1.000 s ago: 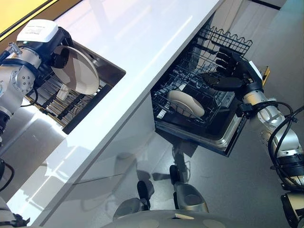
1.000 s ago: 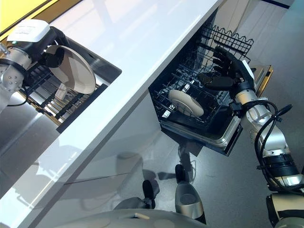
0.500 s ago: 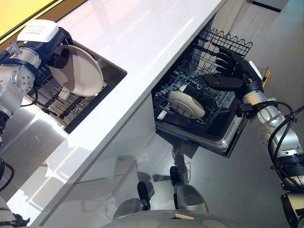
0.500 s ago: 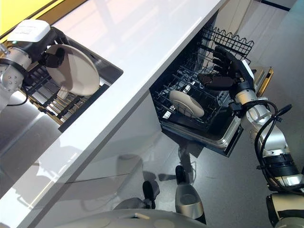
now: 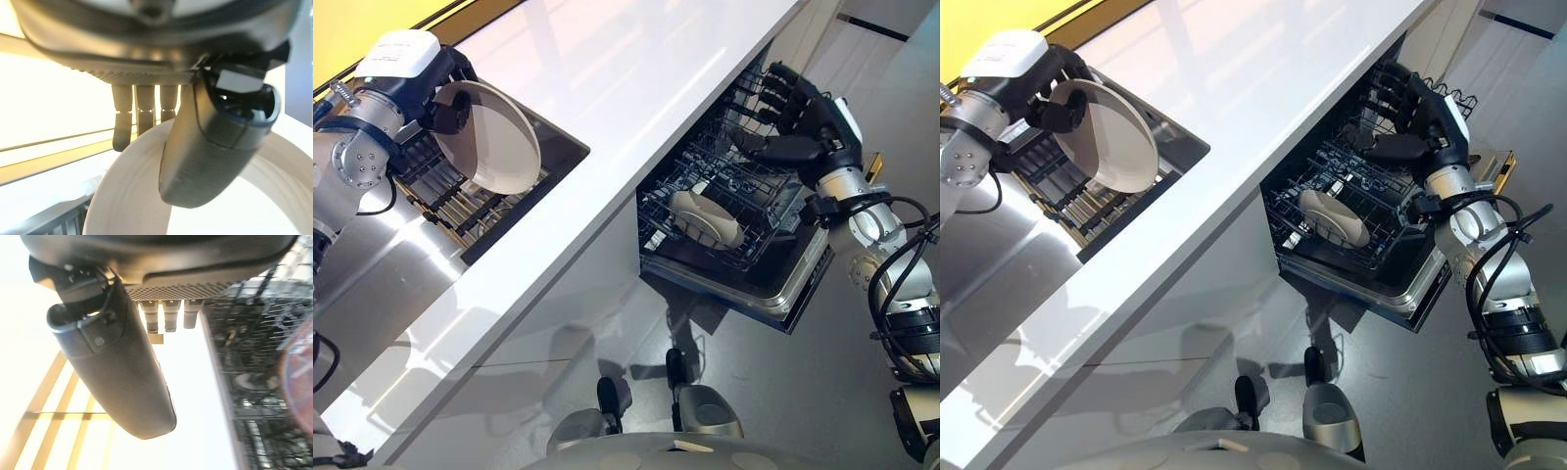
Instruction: Pick up plates and place into dishwasher.
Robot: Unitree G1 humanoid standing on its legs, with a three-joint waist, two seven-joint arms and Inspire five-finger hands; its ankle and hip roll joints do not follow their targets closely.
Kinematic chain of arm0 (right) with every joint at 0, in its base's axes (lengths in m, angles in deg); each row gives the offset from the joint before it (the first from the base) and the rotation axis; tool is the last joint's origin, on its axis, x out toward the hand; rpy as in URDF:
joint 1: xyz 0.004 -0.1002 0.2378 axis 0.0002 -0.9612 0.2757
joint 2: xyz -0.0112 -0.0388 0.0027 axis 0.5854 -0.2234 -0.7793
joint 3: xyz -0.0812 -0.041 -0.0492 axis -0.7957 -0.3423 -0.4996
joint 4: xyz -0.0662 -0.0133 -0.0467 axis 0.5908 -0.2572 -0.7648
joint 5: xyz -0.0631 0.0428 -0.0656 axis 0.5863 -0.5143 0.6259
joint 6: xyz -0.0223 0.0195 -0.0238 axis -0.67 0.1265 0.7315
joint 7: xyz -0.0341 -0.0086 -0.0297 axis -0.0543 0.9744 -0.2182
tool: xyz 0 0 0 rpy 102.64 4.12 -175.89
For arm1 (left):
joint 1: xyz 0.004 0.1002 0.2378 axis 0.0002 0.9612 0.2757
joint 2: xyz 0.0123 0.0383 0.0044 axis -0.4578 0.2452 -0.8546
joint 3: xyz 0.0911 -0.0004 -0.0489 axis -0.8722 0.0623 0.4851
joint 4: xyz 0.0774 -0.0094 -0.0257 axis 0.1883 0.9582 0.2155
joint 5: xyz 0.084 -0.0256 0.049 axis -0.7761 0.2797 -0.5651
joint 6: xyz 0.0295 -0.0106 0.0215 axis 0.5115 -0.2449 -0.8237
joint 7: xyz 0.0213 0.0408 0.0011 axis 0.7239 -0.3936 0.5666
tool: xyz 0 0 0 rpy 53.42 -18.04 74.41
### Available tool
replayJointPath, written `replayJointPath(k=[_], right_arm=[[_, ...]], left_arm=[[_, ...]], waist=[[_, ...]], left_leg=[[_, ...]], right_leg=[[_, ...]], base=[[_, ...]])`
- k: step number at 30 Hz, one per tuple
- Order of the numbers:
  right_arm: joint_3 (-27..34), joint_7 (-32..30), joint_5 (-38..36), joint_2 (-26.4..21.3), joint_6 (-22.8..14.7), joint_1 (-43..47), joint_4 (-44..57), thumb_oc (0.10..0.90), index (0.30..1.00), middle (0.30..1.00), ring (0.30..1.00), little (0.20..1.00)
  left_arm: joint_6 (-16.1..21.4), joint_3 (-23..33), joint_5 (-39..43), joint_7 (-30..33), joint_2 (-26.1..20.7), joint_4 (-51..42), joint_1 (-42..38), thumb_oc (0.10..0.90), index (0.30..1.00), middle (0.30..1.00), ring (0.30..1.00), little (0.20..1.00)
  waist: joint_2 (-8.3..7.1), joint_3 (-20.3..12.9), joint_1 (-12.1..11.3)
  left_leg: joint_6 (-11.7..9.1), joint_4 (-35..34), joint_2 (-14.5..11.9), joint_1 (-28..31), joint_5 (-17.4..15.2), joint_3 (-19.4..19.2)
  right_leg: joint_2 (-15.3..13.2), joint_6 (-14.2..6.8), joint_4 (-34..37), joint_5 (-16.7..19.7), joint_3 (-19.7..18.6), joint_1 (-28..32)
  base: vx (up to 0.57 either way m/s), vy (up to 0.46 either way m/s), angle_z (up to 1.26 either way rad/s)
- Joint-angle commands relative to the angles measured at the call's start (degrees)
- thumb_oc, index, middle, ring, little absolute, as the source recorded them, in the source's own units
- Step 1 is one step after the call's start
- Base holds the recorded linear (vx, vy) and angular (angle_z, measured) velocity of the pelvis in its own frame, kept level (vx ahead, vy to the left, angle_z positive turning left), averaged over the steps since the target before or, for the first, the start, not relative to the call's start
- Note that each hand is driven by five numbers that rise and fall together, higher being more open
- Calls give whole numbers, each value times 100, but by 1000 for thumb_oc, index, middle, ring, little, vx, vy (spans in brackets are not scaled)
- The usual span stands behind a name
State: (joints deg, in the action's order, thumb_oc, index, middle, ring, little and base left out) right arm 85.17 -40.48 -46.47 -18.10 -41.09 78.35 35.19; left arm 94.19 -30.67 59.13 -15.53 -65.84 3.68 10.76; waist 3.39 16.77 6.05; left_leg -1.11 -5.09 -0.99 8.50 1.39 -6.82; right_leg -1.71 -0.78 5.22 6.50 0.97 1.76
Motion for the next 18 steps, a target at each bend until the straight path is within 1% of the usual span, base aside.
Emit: replayJointPath(k=[1,3,6,8,9,11,12,14,15,16,17,18], right_arm=[[402,-62,-289,-412,-862,354,464,800,900,900,900,900],[396,-45,-334,-411,-874,354,472,800,900,900,900,900],[434,176,-797,-385,-849,351,574,800,900,900,900,900],[433,255,-918,-367,-870,351,618,800,900,900,900,900],[441,336,-1038,-363,-858,360,668,800,900,900,900,900],[456,424,-1231,-366,-801,381,777,800,900,900,900,900],[464,462,-1273,-362,-788,374,798,800,900,900,900,900],[491,527,-1315,-371,-767,346,884,800,900,900,900,900],[511,566,-1336,-371,-734,309,962,800,900,900,900,900],[514,603,-1365,-383,-710,293,991,800,900,900,900,900],[520,646,-1449,-389,-648,283,1025,800,900,900,900,900],[509,696,-1527,-384,-570,276,1044,800,900,900,900,900]], left_arm=[[42,396,374,825,-653,-4,-898,100,300,300,300,200],[61,380,393,896,-684,-31,-952,100,300,300,300,200],[82,428,478,1185,-781,-248,-1156,100,300,300,300,200],[83,431,460,1277,-827,-337,-1274,100,300,300,300,200],[72,379,457,1365,-868,-396,-1395,100,300,300,300,200],[101,304,426,1548,-939,-447,-1590,100,300,300,300,200],[85,300,408,1579,-962,-487,-1643,100,300,300,300,200],[21,238,247,1710,-1024,-576,-1779,100,300,300,300,200],[-56,169,230,1778,-1087,-673,-1887,100,300,300,300,200],[-77,148,236,1841,-1117,-710,-1913,100,300,300,300,200],[-90,117,237,1906,-1138,-737,-1964,100,300,300,300,200],[-112,92,291,1947,-1138,-770,-2026,100,300,300,300,200]], waist=[[-137,-1210,-78],[-136,-1231,-82],[-127,-1316,-105],[-118,-1348,-110],[-118,-1362,-108],[-114,-1401,-105],[-105,-1428,-108],[-106,-1462,-103],[-108,-1478,-103],[-101,-1506,-104],[-108,-1509,-105],[-99,-1536,-107]], left_leg=[[-33,9,187,-111,-63,159],[-35,9,184,-106,-62,158],[-43,9,169,-84,-62,160],[-47,9,164,-74,-64,159],[-45,9,165,-103,-1,151],[-49,9,164,-95,-6,149],[-52,9,165,-69,-67,163],[-57,9,163,-72,-62,155],[-59,9,161,-98,0,135],[-61,9,160,-71,-60,147],[-60,9,159,-91,0,132],[-67,9,153,-60,-69,139]], right_leg=[[-281,-498,-22,-142,270,429],[-281,-496,-22,-145,278,436],[-272,-483,-22,-157,305,464],[-271,-478,-22,-163,314,476],[-268,-462,-22,-103,318,442],[-266,-461,-22,-103,326,447],[-262,-471,-22,-159,323,473],[-261,-477,-22,-154,322,467],[-264,-470,-22,-98,326,439],[-262,-480,-22,-153,323,463],[-263,-469,-22,-98,331,442],[-263,-481,-22,-161,337,473]], base=[[11,-49,5],[3,-12,2],[18,-35,1],[1,-26,4],[-23,-26,5],[8,-15,5],[44,-5,3],[21,0,1],[0,0,0],[0,0,0],[50,9,0],[0,0,0]])
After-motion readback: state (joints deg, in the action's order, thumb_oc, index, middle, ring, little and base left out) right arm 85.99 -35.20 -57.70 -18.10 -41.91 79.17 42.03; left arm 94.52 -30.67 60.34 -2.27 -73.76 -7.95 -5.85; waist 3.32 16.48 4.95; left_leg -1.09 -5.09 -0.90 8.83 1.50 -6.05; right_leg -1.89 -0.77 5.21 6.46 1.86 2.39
